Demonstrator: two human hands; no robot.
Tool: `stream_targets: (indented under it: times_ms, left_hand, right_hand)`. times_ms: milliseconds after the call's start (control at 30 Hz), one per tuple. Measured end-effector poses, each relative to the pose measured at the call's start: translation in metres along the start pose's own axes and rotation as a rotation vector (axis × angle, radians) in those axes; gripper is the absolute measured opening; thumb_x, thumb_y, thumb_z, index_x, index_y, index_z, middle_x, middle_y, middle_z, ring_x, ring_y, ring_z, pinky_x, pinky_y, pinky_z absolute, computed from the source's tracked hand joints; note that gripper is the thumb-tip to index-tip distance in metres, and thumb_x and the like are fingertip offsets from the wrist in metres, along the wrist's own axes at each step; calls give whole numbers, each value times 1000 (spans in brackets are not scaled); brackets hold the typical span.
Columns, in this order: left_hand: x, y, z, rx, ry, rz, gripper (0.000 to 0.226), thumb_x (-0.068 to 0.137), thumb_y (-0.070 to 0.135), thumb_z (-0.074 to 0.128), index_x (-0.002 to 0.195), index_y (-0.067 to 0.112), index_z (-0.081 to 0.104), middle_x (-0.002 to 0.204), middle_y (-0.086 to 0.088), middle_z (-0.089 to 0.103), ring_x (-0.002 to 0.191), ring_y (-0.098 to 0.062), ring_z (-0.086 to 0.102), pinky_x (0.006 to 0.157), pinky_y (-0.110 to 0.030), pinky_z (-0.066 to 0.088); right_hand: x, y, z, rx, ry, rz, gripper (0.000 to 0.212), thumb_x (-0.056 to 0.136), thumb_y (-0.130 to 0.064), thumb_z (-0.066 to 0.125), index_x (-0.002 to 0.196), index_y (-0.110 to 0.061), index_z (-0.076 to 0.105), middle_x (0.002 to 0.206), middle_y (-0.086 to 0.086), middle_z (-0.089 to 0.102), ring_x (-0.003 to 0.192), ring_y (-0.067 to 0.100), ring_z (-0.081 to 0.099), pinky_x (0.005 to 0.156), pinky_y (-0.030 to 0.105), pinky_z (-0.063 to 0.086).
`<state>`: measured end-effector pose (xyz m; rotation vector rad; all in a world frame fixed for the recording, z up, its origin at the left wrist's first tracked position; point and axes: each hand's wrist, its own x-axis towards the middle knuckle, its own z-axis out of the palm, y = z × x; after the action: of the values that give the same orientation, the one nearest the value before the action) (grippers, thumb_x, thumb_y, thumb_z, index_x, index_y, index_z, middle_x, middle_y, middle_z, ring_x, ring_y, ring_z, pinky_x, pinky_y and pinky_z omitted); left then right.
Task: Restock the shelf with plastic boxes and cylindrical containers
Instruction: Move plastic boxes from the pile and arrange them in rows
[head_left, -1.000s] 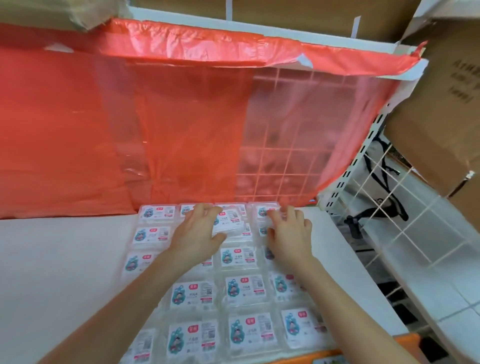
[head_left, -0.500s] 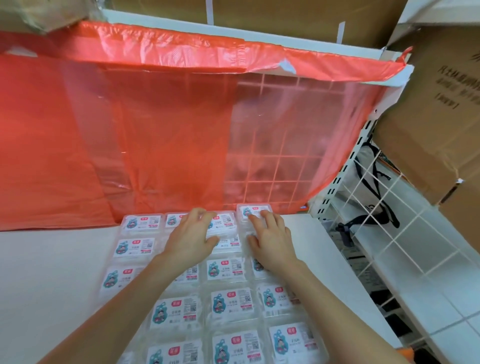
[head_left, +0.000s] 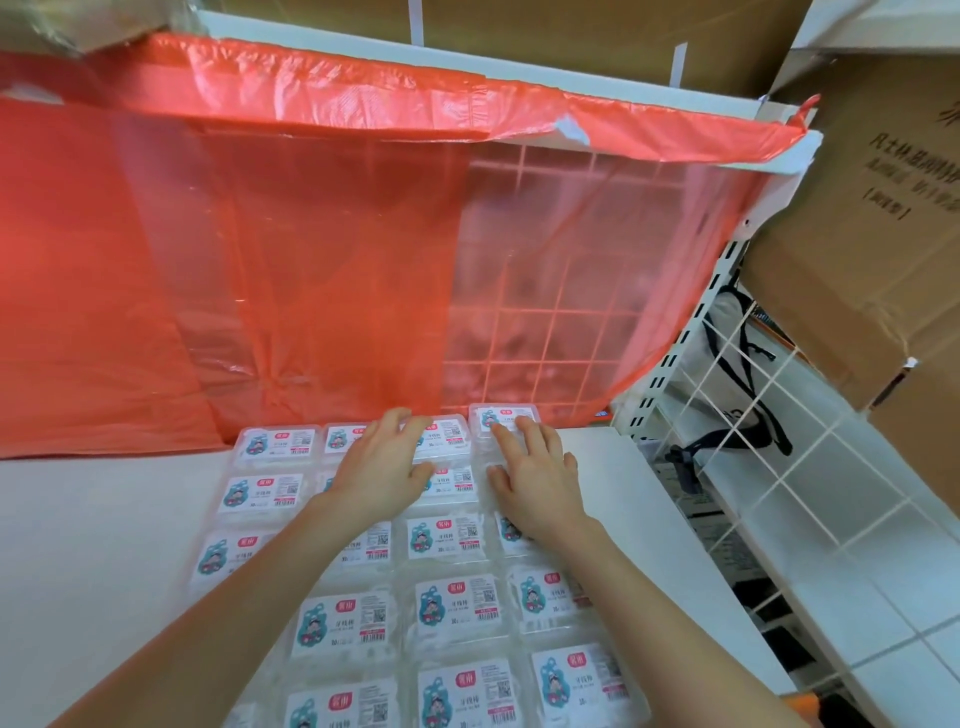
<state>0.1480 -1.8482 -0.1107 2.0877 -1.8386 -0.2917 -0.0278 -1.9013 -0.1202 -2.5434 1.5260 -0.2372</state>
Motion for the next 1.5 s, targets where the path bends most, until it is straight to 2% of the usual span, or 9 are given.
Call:
stream_targets:
  times_ms: [200,333,467,633,1233,1500]
  left_hand:
    - [0,3,2,67,-9,6,53,94,24,45,143,18,26,152,-7,17,138,-25,18,108,-37,25]
    - [-12,10,7,191,55,23,54,94,32,44,143,18,25,152,-7,12,140,-23,8,112,-39,21]
    - [-32,22,16,249,64,56,57,93,43,40,143,21,23,149,-6,14,138,-23,8,108,-37,19]
    - [-38,28,23,277,15,20,65,94,51,32,146,20,11,151,-7,8,139,-24,5,108,-40,19]
    - [-22,21,24,256,-18,18,64,95,50,31,147,20,10,153,-6,4,140,-26,0,110,-44,16]
    - [-26,21,10,230,25,14,60,94,48,36,146,22,18,151,-6,13,139,-23,7,109,-40,18]
  right_hand:
    - [-1,1,-1,3,-17,-6,53,96,-31,35,147,-27,17,154,0,11,141,19,5,109,50,19]
    - [-3,1,0,22,-3,1,55,96,-30,36,147,-28,16,155,1,9,142,20,3,111,52,15]
    - [-6,-2,4,18,48,16,53,96,-31,36,146,-26,20,154,5,12,141,22,6,111,48,16]
    - [-5,-3,4,5,55,27,51,96,-33,37,145,-25,24,153,6,13,140,24,7,110,47,18]
    - [-6,-3,-1,19,21,19,50,96,-32,37,144,-26,25,154,5,14,141,23,7,110,49,17]
    - [-8,-13,-3,-6,20,-14,51,96,-34,36,145,-24,23,153,4,14,141,23,7,111,50,15]
